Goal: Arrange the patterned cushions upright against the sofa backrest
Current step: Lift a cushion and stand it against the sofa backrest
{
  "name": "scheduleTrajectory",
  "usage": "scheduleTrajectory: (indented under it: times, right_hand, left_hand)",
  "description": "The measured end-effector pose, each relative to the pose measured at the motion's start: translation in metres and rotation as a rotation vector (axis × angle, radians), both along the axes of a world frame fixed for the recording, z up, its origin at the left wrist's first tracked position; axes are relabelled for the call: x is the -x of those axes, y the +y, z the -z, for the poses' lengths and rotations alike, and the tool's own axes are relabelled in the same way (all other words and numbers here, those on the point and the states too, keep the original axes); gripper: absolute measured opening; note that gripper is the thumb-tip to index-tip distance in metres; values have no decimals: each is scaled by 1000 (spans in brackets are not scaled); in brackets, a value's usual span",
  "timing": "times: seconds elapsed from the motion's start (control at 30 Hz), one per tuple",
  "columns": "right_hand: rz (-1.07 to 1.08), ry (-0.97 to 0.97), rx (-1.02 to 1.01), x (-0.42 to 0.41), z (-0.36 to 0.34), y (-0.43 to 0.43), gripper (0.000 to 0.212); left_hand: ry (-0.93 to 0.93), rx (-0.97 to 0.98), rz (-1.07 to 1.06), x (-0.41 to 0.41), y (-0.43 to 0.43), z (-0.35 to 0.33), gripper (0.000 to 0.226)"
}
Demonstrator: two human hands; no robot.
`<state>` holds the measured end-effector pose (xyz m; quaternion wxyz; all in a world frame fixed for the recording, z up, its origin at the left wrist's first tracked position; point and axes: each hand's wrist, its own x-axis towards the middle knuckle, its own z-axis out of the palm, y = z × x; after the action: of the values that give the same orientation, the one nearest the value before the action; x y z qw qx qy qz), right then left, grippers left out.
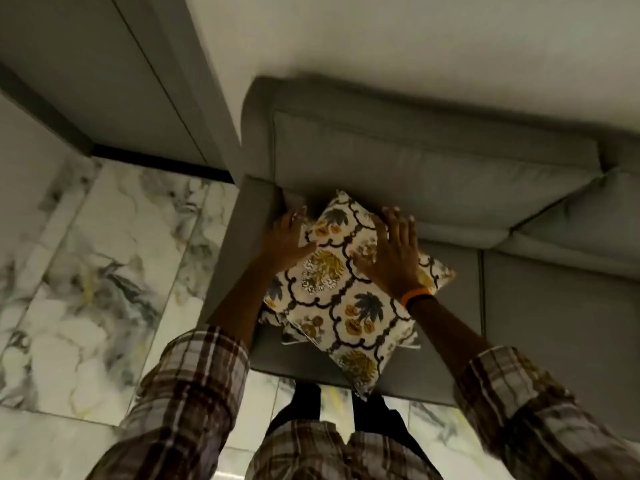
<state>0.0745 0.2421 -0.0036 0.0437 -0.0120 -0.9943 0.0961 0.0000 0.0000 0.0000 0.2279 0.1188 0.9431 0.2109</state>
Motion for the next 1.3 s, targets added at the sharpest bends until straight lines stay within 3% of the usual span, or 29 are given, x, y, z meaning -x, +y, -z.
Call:
scheduleTrajectory:
  times: [0.1, 0.17, 0.3, 0.37, 0.43, 0.5, 0.57, 0.63, 0.7, 0.77, 0.93, 1.07, 1.17, 1.3]
  right_hand:
    - [179, -58, 114, -30, 36, 11, 90]
    - [430, -153, 300, -61, 56, 16, 101]
    - [1033, -41, 1025, -100, 79, 19, 131]
    - [1124, -23, 1398, -113, 92, 19, 119]
    - [1119, -124, 1553, -119, 98, 27, 108]
    - [1028, -147, 1534, -122, 95, 43, 91]
    - [918, -111, 1525, -117, 81, 62, 72]
    - [861, -36, 1550, -112, 63, 90, 61]
    - [843, 46, 1529, -109, 44, 125, 69]
    - [859, 138, 1514, -109, 25, 174, 88]
    - [877, 217, 1452, -109, 7, 324, 61]
    - [782, 129, 1453, -103, 49, 439, 76]
    - [716, 9, 1466, -102, 126, 513, 89]
    - [661, -121, 1455, -92, 157, 541, 40]
  left_hand:
    - [-268, -25, -85, -5, 10, 31, 92]
    - [-391, -66, -173, -11, 14, 47, 94]
    - [-443, -195, -298, -13, 20, 57, 106]
    - [-481, -289, -379, -16, 24, 56, 102]
    - [-481, -374, -453, -20, 29, 56, 99]
    - [-452, -441, -523, -22, 39, 48, 96]
    - [-444, -548, -583, -24, 56, 37, 74]
    - [-438, -628, -633, -30, 86, 23, 66]
    - [-402, -697, -616, -39, 119, 11, 66]
    - [-361, -748, -581, -48, 163, -2, 79]
    - [-273, -809, -359, -63, 305, 15, 83]
    - [-322, -748, -324, -63, 423, 48, 119]
    - [-356, -654, -411, -59, 486, 92, 129]
    - [-314, -615, -478, -69, 525, 133, 121]
